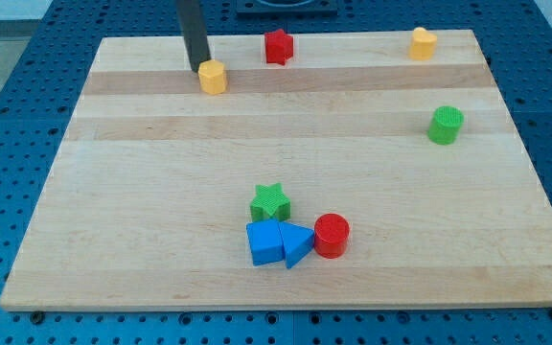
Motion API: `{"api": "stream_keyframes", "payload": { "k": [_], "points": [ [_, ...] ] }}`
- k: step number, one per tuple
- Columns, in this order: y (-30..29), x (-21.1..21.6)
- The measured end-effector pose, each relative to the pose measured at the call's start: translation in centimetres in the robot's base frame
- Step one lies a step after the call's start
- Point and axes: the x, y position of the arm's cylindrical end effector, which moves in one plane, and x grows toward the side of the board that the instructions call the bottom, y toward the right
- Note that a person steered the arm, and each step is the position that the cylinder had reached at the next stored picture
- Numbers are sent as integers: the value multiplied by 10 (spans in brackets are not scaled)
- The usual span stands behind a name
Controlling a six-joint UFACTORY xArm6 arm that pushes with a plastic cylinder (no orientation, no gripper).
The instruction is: Move the yellow hexagon to the group of blocks
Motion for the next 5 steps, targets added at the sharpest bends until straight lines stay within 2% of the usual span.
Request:
{"api": "stream_keyframes", "payload": {
  "k": [5],
  "points": [
    [87, 147]
  ]
}}
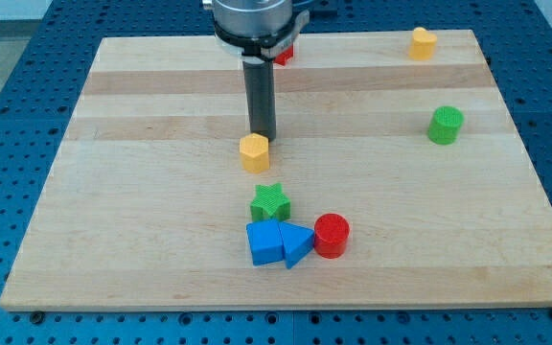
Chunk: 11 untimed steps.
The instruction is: Move the yellow hexagon to the group of blocks
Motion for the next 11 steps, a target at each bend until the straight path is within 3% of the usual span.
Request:
{"api": "stream_keyframes", "payload": {
  "k": [2, 4, 6, 7, 9, 11],
  "points": [
    [0, 49],
    [0, 52],
    [24, 17],
    [-1, 17],
    [-40, 39],
    [-41, 66]
  ]
}}
